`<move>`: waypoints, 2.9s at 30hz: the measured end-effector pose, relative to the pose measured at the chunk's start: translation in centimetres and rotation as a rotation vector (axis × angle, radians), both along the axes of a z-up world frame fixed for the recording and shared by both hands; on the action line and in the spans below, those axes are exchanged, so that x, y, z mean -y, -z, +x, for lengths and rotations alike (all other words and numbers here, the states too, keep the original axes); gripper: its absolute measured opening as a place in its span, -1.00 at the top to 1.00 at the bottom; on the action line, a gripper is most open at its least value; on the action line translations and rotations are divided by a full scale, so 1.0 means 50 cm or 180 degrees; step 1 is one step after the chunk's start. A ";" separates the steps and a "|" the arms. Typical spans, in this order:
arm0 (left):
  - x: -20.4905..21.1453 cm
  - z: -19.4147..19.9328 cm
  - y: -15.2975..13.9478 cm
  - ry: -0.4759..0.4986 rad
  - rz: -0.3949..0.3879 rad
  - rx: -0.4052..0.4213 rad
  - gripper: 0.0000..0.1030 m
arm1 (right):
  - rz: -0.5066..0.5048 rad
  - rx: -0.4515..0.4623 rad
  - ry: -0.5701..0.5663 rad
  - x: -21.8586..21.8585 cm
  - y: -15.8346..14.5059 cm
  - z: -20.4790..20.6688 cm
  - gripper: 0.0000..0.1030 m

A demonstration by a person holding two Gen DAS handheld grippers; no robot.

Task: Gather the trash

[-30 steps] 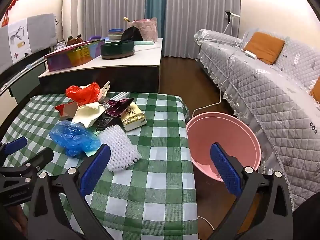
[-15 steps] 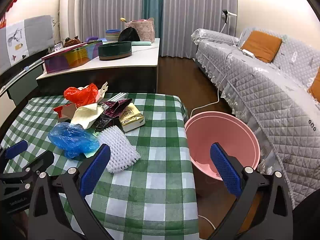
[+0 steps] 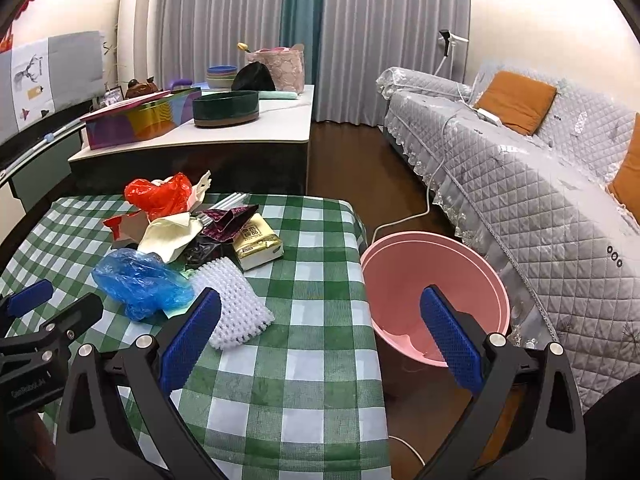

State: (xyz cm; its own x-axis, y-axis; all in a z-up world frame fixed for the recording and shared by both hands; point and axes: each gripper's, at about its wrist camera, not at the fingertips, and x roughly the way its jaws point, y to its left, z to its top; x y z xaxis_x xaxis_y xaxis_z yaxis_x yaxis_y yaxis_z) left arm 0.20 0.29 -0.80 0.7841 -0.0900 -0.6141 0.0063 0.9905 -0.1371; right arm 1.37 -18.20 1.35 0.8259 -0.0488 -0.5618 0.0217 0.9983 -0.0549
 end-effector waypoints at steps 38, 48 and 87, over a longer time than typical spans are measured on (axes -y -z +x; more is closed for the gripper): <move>0.011 -0.006 -0.014 0.0096 0.0039 0.0096 -0.75 | -0.0009 -0.0005 0.0036 0.000 -0.003 -0.003 -0.89; 0.000 0.014 0.007 0.0011 0.0051 -0.0037 -0.44 | 0.0170 -0.0152 -0.0167 -0.010 0.021 0.027 -0.42; -0.062 0.101 0.054 -0.0049 -0.0296 -0.0364 0.96 | 0.0362 -0.0694 -0.0754 -0.059 0.095 0.110 1.00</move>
State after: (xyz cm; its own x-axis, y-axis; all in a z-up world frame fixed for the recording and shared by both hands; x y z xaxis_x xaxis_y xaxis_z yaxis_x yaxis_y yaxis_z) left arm 5.25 3.41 -3.48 0.7112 -0.1391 -0.6891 -0.0299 0.9734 -0.2273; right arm 6.85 -15.25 -3.41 0.6666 0.2031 -0.7172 -0.2116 0.9742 0.0791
